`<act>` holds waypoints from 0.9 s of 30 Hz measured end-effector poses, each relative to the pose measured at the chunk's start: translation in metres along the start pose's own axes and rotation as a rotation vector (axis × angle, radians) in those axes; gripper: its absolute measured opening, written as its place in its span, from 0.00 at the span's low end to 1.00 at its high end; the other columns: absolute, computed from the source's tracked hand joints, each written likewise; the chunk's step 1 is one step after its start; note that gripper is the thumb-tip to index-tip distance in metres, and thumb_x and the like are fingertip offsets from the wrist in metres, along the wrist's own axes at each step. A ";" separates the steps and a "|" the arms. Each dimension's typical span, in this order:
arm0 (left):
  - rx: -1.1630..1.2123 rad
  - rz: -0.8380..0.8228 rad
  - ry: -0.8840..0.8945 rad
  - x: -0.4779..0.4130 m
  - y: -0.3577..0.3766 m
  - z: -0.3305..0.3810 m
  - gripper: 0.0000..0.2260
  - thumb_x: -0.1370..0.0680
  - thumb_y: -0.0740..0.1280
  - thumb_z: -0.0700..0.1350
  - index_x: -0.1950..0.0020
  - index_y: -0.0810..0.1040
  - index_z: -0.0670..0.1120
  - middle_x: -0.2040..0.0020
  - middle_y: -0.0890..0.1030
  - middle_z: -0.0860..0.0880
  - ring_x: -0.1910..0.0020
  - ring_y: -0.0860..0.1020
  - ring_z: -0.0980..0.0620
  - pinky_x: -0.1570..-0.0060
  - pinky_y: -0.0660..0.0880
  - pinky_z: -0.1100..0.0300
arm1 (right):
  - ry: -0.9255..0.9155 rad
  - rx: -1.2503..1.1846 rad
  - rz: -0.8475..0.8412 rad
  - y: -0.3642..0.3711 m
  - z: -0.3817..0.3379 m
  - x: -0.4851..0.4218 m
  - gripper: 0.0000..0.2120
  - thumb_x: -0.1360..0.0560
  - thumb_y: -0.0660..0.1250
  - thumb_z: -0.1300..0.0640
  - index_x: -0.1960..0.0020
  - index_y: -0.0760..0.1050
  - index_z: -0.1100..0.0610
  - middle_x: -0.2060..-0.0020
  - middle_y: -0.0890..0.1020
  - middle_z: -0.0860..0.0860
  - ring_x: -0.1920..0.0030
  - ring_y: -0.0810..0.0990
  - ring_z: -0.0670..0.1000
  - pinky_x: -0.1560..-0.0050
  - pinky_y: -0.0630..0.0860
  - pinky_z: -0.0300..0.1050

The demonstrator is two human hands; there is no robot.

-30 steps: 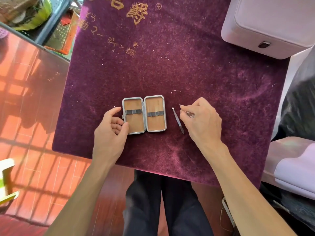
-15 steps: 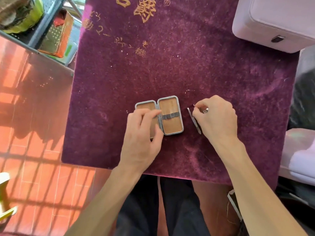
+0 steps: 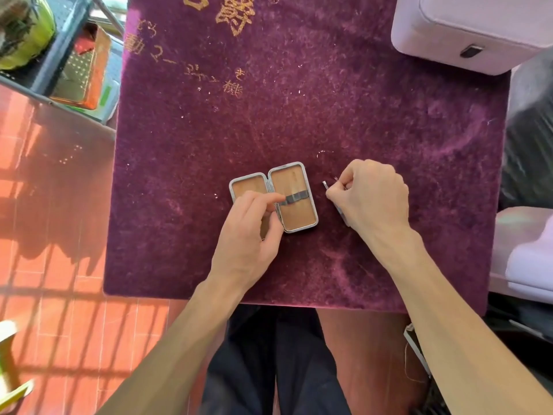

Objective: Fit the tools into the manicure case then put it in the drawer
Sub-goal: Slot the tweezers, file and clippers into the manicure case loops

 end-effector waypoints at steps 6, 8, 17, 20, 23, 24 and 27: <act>0.138 0.019 -0.128 -0.003 -0.007 0.008 0.10 0.20 0.70 0.41 0.40 0.82 0.47 0.56 0.80 0.54 0.60 0.77 0.56 0.57 0.75 0.69 | 0.066 -0.247 0.158 -0.017 0.004 0.023 0.06 0.27 0.73 0.49 0.57 0.84 0.51 0.64 0.85 0.46 0.60 0.84 0.58 0.57 0.75 0.49; 0.239 -0.040 -0.206 -0.005 -0.002 0.009 0.09 0.20 0.70 0.44 0.40 0.83 0.50 0.55 0.81 0.56 0.60 0.77 0.59 0.57 0.74 0.71 | 0.092 -0.354 0.189 -0.024 0.010 0.032 0.06 0.28 0.71 0.48 0.57 0.83 0.50 0.65 0.86 0.44 0.63 0.84 0.55 0.56 0.80 0.52; 0.613 -0.179 -0.420 -0.005 0.026 0.021 0.09 0.19 0.69 0.48 0.42 0.85 0.49 0.54 0.87 0.54 0.56 0.84 0.59 0.60 0.79 0.65 | 0.030 -0.885 -0.127 -0.009 0.008 0.069 0.04 0.23 0.74 0.51 0.56 0.85 0.44 0.67 0.85 0.38 0.73 0.73 0.44 0.70 0.71 0.33; 0.665 -0.141 -0.462 -0.001 0.026 0.016 0.07 0.19 0.70 0.46 0.46 0.86 0.46 0.56 0.87 0.50 0.59 0.83 0.58 0.63 0.78 0.65 | 0.074 -0.957 -0.158 0.001 0.007 0.082 0.05 0.21 0.74 0.53 0.54 0.86 0.44 0.67 0.85 0.37 0.72 0.73 0.43 0.68 0.71 0.30; 0.686 -0.154 -0.472 0.002 0.026 0.010 0.07 0.19 0.69 0.45 0.47 0.86 0.48 0.56 0.87 0.50 0.59 0.83 0.57 0.62 0.79 0.64 | 0.145 -1.043 -0.169 0.006 0.005 0.089 0.05 0.20 0.75 0.54 0.51 0.87 0.44 0.59 0.89 0.39 0.62 0.84 0.47 0.60 0.78 0.30; 0.707 -0.160 -0.483 0.002 0.027 0.008 0.07 0.19 0.68 0.45 0.47 0.86 0.48 0.57 0.87 0.51 0.59 0.82 0.57 0.62 0.79 0.63 | 0.175 -1.077 -0.173 0.009 0.004 0.091 0.05 0.20 0.75 0.54 0.51 0.87 0.44 0.57 0.89 0.40 0.58 0.86 0.46 0.56 0.80 0.31; 0.746 -0.178 -0.493 0.003 0.027 0.007 0.06 0.21 0.70 0.47 0.49 0.87 0.50 0.57 0.87 0.50 0.59 0.82 0.58 0.61 0.80 0.63 | 0.258 -1.152 -0.168 0.016 0.002 0.093 0.02 0.21 0.76 0.52 0.50 0.87 0.46 0.56 0.90 0.43 0.53 0.88 0.47 0.51 0.83 0.38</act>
Point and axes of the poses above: each hand's wrist, its own x-axis away from the middle knuckle, its own y-axis out of the palm, z = x × y, the point moved 4 cm from there along -x, towards the middle knuckle
